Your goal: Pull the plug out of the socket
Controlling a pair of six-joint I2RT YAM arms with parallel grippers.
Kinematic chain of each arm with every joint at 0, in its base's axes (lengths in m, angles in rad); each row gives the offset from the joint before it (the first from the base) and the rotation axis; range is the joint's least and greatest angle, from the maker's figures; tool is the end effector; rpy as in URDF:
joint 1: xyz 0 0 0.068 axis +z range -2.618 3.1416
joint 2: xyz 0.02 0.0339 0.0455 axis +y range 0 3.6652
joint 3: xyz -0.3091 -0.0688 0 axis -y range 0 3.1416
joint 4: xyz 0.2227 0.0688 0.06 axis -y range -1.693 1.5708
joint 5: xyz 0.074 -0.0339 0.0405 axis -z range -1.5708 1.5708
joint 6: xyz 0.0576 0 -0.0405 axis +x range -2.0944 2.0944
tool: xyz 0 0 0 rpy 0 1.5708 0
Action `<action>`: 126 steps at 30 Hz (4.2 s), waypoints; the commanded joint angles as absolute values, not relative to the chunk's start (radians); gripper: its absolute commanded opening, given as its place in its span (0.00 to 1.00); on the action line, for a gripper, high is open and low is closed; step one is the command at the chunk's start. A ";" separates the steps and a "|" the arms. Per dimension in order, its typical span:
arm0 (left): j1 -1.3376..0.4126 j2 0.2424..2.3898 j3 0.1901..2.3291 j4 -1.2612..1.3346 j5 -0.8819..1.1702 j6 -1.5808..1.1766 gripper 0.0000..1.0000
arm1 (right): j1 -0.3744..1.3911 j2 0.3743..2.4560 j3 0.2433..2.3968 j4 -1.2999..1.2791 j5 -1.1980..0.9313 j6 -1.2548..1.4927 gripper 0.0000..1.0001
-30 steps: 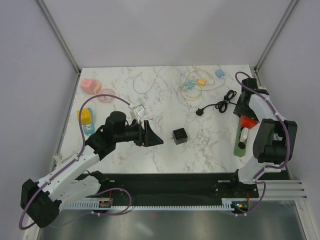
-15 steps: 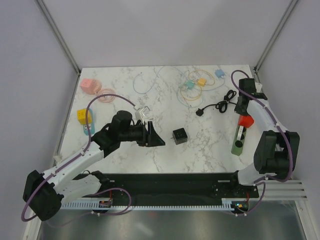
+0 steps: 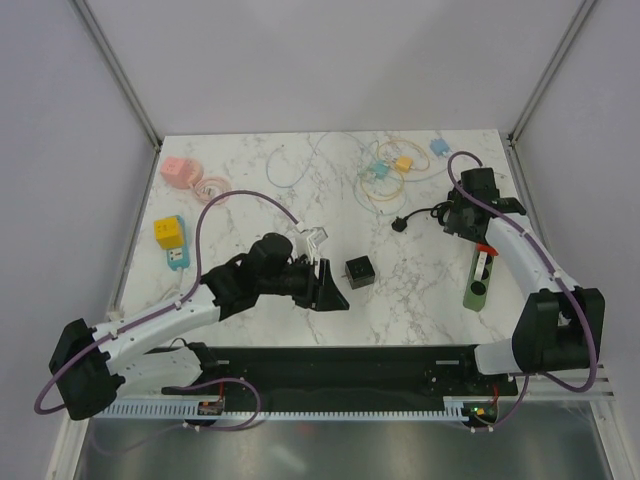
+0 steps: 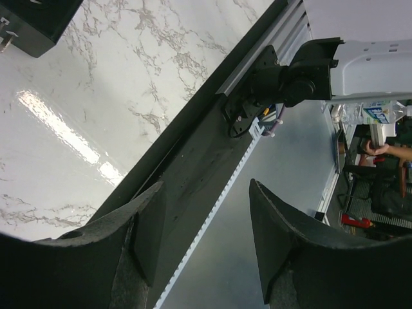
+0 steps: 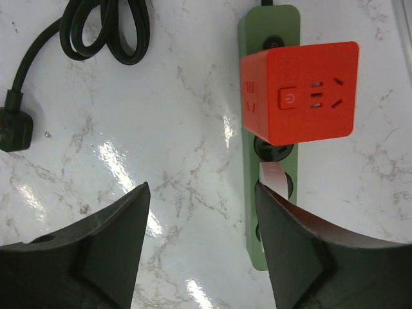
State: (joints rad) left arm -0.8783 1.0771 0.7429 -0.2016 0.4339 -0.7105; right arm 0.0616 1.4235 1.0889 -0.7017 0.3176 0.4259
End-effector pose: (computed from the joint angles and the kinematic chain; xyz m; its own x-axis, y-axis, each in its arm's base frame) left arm 0.1168 -0.1787 0.3049 -0.8531 0.1015 -0.5118 0.4917 0.4845 -0.7235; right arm 0.2709 -0.0013 0.2920 -0.7407 0.3475 -0.5749 0.4462 0.8943 -0.0343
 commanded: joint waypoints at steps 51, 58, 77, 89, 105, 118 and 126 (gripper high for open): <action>-1.017 1.480 0.879 0.153 0.436 -0.761 0.33 | 0.414 1.218 0.827 -0.621 0.158 0.670 0.00; -1.054 1.706 0.955 0.316 0.396 -0.853 0.02 | 0.469 1.210 0.787 -0.583 0.181 0.683 0.00; -1.080 2.061 1.183 0.336 0.232 -0.910 0.02 | 0.472 1.174 0.784 -0.580 0.181 0.661 0.00; -1.080 2.203 1.200 0.183 0.135 -1.048 0.02 | 0.472 1.134 0.917 -0.696 0.267 0.624 0.00; -1.083 1.979 1.086 0.365 0.279 -0.858 0.02 | 0.472 1.117 0.922 -0.747 0.325 0.555 0.00; -1.089 1.811 0.997 0.362 0.353 -0.752 1.00 | 0.469 1.039 0.881 -0.759 0.186 0.554 0.00; -1.089 1.844 1.009 0.341 0.313 -0.675 0.98 | 0.469 0.973 0.882 -0.802 0.092 0.551 0.00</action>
State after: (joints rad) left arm -1.0897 1.8404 0.9852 0.3424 0.3302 -0.7662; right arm 0.4667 1.0134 0.8608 -0.8398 0.1486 0.5644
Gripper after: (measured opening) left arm 0.989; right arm 0.276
